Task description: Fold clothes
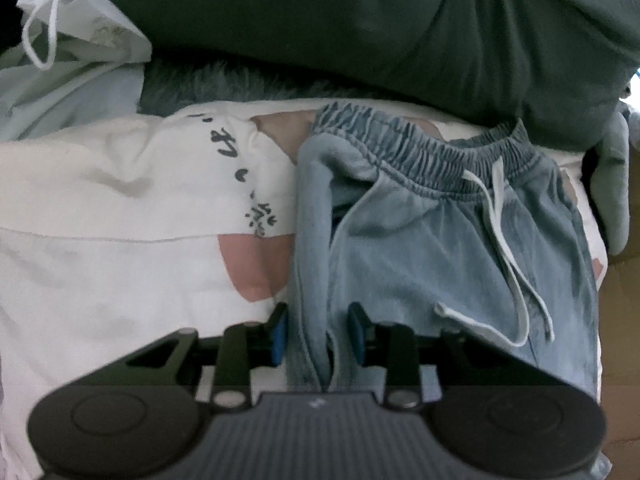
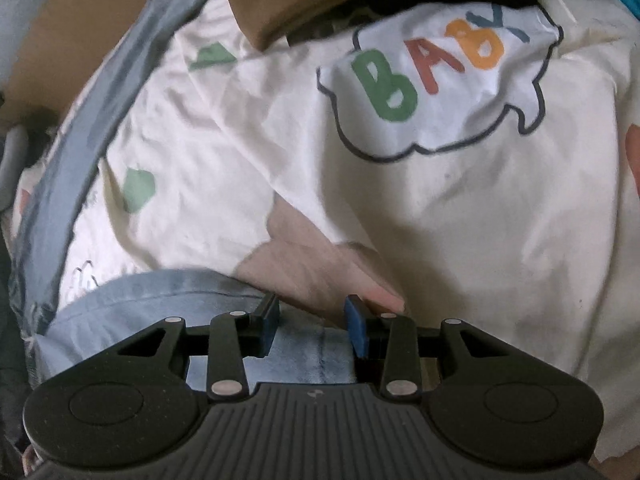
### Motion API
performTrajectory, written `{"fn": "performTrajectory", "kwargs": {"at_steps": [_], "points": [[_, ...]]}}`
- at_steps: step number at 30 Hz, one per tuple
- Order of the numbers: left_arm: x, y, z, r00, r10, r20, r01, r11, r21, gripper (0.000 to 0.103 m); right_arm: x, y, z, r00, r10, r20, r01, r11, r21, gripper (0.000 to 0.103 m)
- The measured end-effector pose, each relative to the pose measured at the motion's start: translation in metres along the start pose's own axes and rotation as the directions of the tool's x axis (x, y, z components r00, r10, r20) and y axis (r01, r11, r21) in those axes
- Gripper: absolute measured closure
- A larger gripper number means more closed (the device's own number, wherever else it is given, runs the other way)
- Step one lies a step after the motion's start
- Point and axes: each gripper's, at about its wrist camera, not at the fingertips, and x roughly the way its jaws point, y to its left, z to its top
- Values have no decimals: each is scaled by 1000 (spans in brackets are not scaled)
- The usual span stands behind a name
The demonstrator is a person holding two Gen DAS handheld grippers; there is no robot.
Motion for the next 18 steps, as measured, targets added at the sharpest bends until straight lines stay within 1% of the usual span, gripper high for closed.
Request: {"fn": "performTrajectory", "kwargs": {"at_steps": [3, 4, 5, 6, 7, 11, 15, 17, 18], "points": [[0, 0, -2, 1000, 4, -1, -4, 1000, 1, 69, 3, 0, -8, 1000, 7, -26, -6, 1000, 13, 59], [0, 0, -3, 1000, 6, 0, -6, 1000, 1, 69, 4, 1, -12, 999, 6, -40, -5, 1000, 11, 57], [0, 0, -3, 1000, 8, 0, -8, 1000, 0, 69, 6, 2, -15, 999, 3, -53, -3, 1000, 8, 50], [0, 0, -4, 1000, 10, 1, -10, 1000, -1, 69, 7, 3, -19, 998, -3, -63, 3, 1000, 0, 45], [0, -1, -4, 1000, 12, 2, -12, 1000, -2, 69, 9, 4, -22, 998, -12, -68, 10, 1000, -16, 45], [0, -2, -4, 1000, 20, 0, -20, 1000, 1, 69, 17, 10, -30, 997, -30, -71, 26, 997, -68, 44], [0, -2, -3, 1000, 24, -1, -24, 1000, 6, 69, 21, 26, -36, 996, -37, -86, 24, 989, -149, 44], [-1, -2, -3, 1000, 25, 1, -25, 1000, 3, 69, 23, 35, -40, 996, -59, -73, 42, 977, -211, 46], [-1, -2, -3, 1000, 27, 2, -27, 1000, 3, 69, 24, 38, -41, 996, -64, -66, 48, 973, -226, 51]]}}
